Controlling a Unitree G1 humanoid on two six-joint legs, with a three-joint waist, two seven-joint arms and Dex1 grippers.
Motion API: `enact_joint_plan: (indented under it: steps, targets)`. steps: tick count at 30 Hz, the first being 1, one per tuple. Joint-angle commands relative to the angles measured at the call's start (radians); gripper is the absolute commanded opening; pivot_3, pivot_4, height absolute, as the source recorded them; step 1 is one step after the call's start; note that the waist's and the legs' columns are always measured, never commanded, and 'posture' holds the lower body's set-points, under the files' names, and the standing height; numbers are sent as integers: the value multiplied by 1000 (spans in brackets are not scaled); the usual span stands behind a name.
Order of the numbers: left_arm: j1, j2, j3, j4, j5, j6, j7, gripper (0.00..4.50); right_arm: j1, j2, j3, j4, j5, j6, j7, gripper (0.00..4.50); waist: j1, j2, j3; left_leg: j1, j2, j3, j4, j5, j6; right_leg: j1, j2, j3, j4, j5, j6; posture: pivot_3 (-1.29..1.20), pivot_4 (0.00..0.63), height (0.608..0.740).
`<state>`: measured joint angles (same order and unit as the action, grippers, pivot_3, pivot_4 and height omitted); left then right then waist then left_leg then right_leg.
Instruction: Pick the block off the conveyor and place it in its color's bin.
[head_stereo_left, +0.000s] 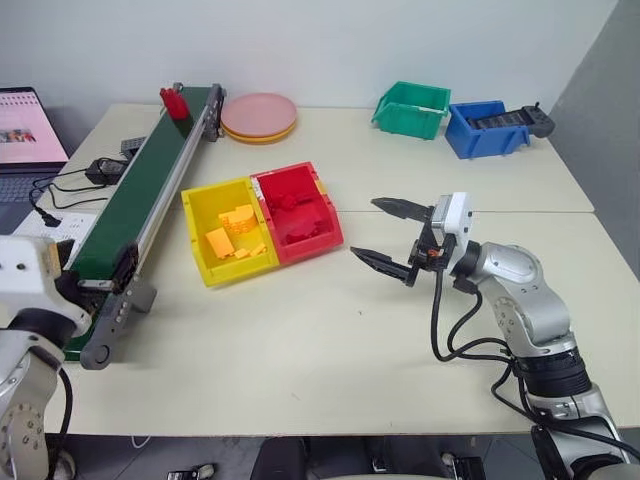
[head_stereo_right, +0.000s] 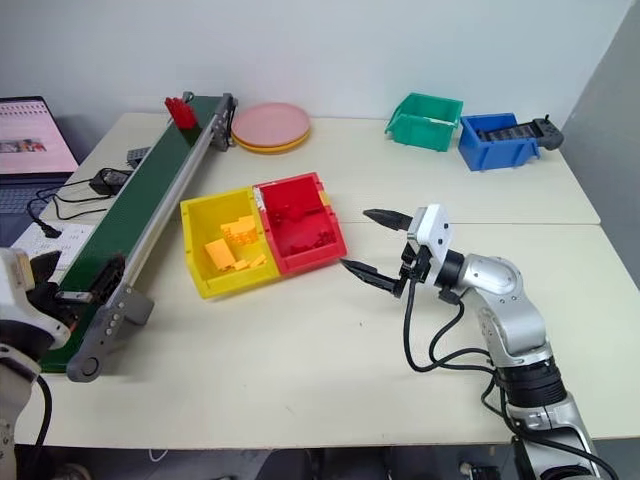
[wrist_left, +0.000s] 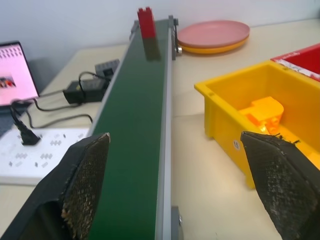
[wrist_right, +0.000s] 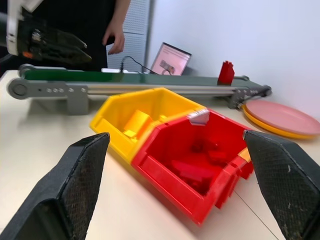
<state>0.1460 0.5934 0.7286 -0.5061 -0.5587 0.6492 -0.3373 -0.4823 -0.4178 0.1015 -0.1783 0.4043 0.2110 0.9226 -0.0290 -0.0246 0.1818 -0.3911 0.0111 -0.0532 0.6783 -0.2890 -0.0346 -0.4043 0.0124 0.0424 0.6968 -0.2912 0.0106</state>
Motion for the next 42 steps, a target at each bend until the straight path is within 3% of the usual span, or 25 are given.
enact_joint_plan:
  steps: [1, 11, 18, 26, 42]
  targets:
    - [18, 3, 73, -1, -18, -23, -6, 4350, -27, -12, -2, -52, 28, 7, 28, 4500, 0, 0, 0, 0, 0, 0, 0, 0, 0, 0, 0, 0, 0, 0, 0, 0, 150, 740]
    - [97, 71, 51, 2, 58, -24, -31, 4350, -90, -73, 7, -71, 78, 123, 111, 4500, 0, 0, 0, 0, 0, 0, 0, 0, 0, 0, 0, 0, 0, 0, 0, 0, 150, 740]
    - [102, 46, 52, -22, -6, -22, -85, 4350, -100, -127, -1, -126, 171, 244, 176, 4500, 0, 0, 0, 0, 0, 0, -1, 0, 0, 0, 0, 0, 0, 0, 0, 0, 150, 740]
    - [110, 61, 59, -6, 25, -37, -102, 4350, -103, -176, 3, -165, 206, 283, 236, 4500, 0, 0, 0, 0, 0, 0, -1, 0, 0, 0, 0, 0, -1, 0, -1, 0, 150, 740]
    - [105, 66, 112, 63, -30, 19, -107, 4350, -134, -180, 14, -186, 227, 333, 251, 4500, 0, 0, 0, 0, 0, -1, -1, 0, 0, 0, 0, -1, -1, 0, -1, 0, 150, 740]
